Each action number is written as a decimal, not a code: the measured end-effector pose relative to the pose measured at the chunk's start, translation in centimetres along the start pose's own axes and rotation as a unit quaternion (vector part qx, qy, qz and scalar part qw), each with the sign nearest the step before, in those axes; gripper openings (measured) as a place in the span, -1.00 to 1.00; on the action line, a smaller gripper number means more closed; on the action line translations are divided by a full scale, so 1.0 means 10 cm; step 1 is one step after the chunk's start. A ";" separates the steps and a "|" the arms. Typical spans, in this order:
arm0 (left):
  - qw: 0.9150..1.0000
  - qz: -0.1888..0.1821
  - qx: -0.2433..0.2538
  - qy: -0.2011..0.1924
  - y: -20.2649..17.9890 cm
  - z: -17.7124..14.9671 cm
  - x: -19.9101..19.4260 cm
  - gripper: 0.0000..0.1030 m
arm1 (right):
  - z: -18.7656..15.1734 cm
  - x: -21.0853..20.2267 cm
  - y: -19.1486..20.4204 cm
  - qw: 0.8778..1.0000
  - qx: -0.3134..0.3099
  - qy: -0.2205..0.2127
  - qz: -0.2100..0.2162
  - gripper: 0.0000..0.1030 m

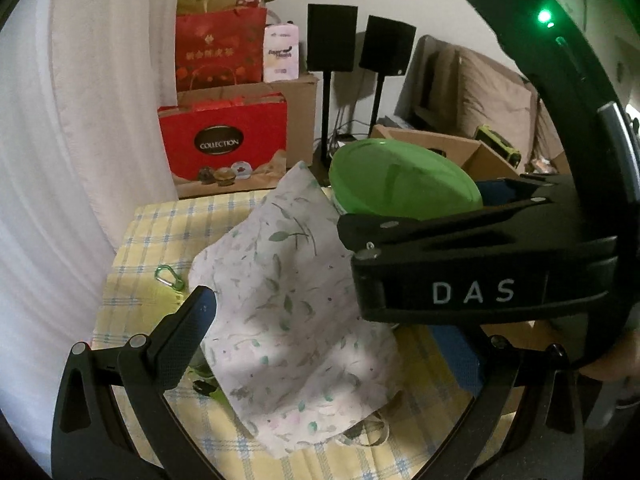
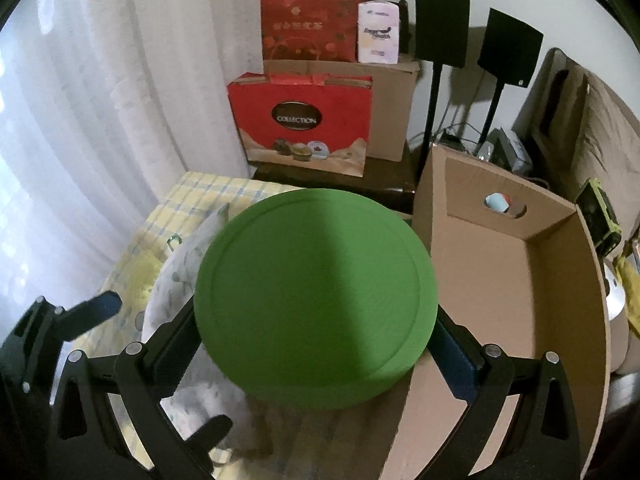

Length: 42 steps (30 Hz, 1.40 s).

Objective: Organize objects
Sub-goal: 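Lift the green-lidded canister with the right gripper toward the cardboard box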

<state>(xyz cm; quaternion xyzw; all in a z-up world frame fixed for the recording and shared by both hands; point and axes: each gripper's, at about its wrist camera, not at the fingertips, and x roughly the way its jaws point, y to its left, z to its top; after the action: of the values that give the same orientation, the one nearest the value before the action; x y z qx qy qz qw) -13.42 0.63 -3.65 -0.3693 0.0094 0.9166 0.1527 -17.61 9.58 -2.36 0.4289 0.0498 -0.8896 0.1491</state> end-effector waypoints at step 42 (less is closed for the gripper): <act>0.940 -0.315 -0.126 0.021 -0.32 -0.02 -0.14 0.49 | 0.06 -1.65 -0.76 0.979 0.141 -0.103 0.105 0.96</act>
<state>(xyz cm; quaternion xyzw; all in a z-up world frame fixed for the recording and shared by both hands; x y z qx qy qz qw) -11.41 3.27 -2.57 -0.3889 -0.2197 0.8073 0.3858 -10.72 20.35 10.51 0.3543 -0.1372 -0.9065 0.1840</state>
